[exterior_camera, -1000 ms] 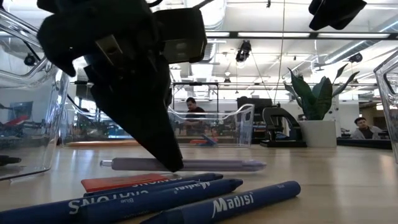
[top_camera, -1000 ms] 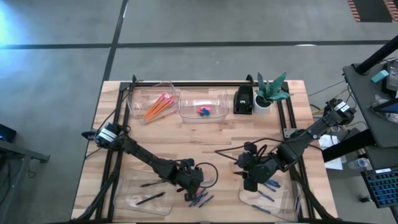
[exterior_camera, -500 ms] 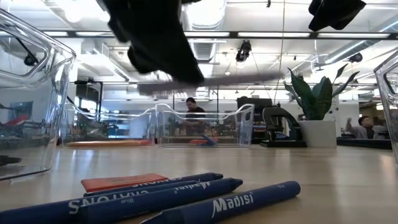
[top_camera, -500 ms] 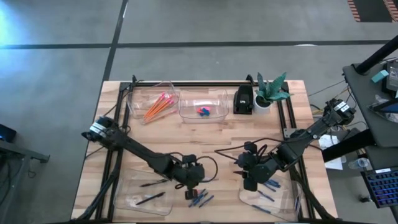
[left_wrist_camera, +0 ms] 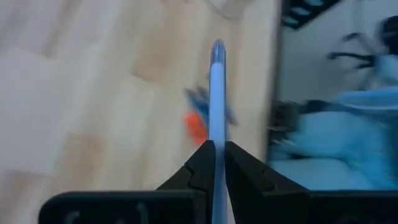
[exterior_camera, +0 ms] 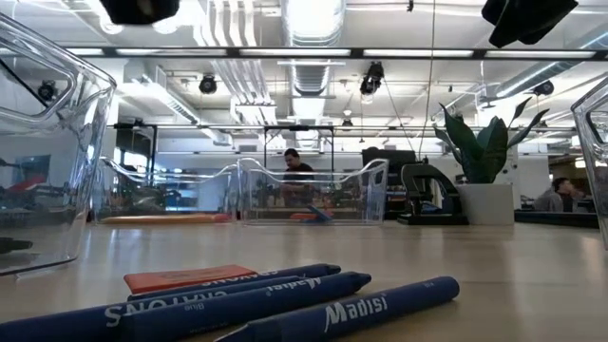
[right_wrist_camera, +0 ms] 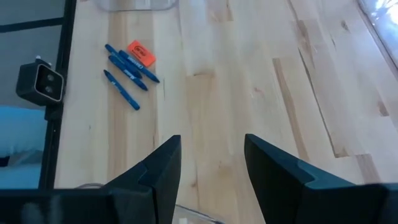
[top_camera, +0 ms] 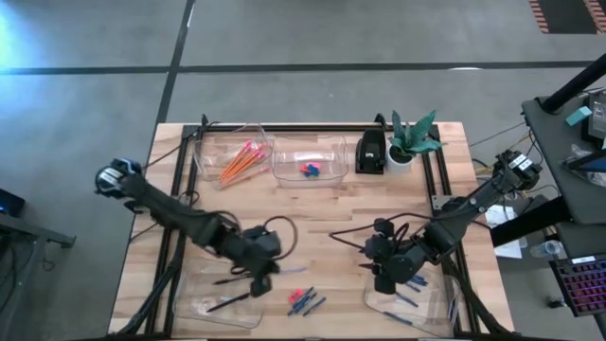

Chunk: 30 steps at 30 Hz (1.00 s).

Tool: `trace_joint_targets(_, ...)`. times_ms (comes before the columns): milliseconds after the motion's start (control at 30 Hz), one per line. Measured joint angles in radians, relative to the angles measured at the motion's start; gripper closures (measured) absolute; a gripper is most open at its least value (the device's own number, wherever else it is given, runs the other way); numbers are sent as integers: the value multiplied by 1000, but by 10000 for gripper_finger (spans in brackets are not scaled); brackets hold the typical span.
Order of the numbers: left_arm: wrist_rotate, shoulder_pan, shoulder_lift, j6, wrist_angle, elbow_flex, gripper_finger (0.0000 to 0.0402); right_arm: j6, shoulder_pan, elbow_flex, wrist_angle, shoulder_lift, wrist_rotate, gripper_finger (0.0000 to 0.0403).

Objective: Sort crayons/erasers/pens/pencils in bins
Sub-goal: Put the gray pen into the bottom left transparent bin, then put the dark blue crayon into the bottom right transparent bin

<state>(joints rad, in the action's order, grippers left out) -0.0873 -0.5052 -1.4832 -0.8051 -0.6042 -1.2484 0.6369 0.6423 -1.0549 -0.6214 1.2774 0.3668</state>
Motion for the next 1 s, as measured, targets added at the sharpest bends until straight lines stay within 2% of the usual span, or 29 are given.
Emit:
trace_joint_targets(167, 21, -140, 73, -171, -55, 18, 385, 0, 8, 20, 12, 0, 1, 236)
trace_joint_targets(300, 25, -268, 75, -260, -147, 29, 385, -8, 8, 45, 33, 0, 16, 236)
trace_joint_targets(367, -11, -308, 65, -299, -198, 32, 385, -9, 7, 48, 33, 0, 29, 236)
trace_joint_targets(433, -55, -321, 56, -348, -253, 43, 385, -9, 7, 48, 36, 0, 31, 236)
trace_joint_targets(533, -51, -319, 53, -390, -249, 72, 385, -10, 7, 48, 44, 0, 39, 236)
trace_joint_targets(833, -40, -320, 51, -390, -242, 121, 384, -12, 7, 48, 66, 0, 54, 236)
trace_joint_targets(1000, -35, -320, 50, -391, -232, 145, 384, -62, 6, 51, 146, 28, 78, 236)
